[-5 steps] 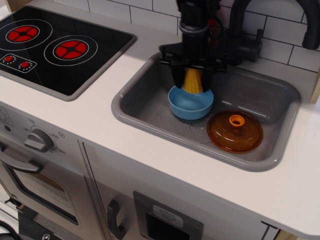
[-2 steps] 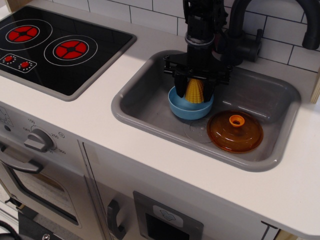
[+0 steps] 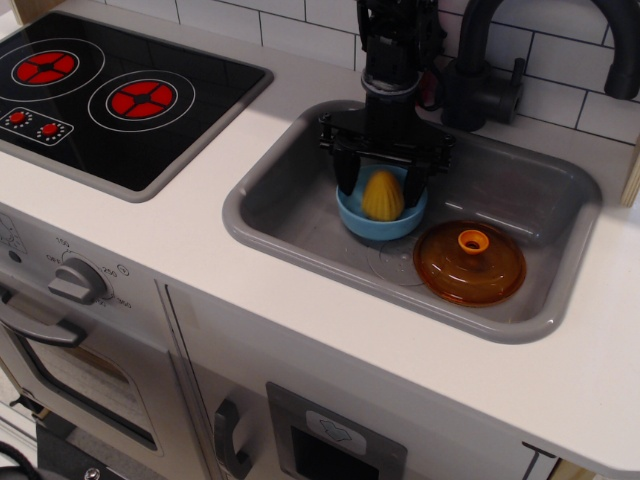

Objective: Put corn in bowl sink

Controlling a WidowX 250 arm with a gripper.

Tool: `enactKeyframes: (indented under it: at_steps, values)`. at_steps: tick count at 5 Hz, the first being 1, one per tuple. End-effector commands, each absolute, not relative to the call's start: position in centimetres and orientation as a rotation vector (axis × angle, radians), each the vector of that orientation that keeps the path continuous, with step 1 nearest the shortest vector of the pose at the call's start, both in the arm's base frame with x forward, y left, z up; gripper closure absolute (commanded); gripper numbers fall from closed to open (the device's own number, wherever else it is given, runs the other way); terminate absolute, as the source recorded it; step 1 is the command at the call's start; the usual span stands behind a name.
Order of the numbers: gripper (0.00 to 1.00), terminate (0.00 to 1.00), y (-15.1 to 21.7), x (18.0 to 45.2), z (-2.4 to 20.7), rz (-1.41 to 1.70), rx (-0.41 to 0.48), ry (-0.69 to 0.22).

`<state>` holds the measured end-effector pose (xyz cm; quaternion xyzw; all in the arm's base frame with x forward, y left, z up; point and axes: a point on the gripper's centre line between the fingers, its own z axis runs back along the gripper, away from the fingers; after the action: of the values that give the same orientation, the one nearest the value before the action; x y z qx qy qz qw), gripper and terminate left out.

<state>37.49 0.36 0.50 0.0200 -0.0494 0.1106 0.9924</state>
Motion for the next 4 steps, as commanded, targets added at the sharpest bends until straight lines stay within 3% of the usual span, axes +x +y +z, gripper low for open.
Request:
enactKeyframes:
  at_steps: [1, 2, 4]
  values:
    - [0.0, 0.0, 0.8, 38.3, 4.7, 0.258, 0.002, -0.182]
    - [0.0, 0.0, 0.5, 37.9, 6.2, 0.263, -0.029, -0.214]
    - [0.0, 0.0, 0.5, 37.9, 6.2, 0.263, -0.029, -0.214]
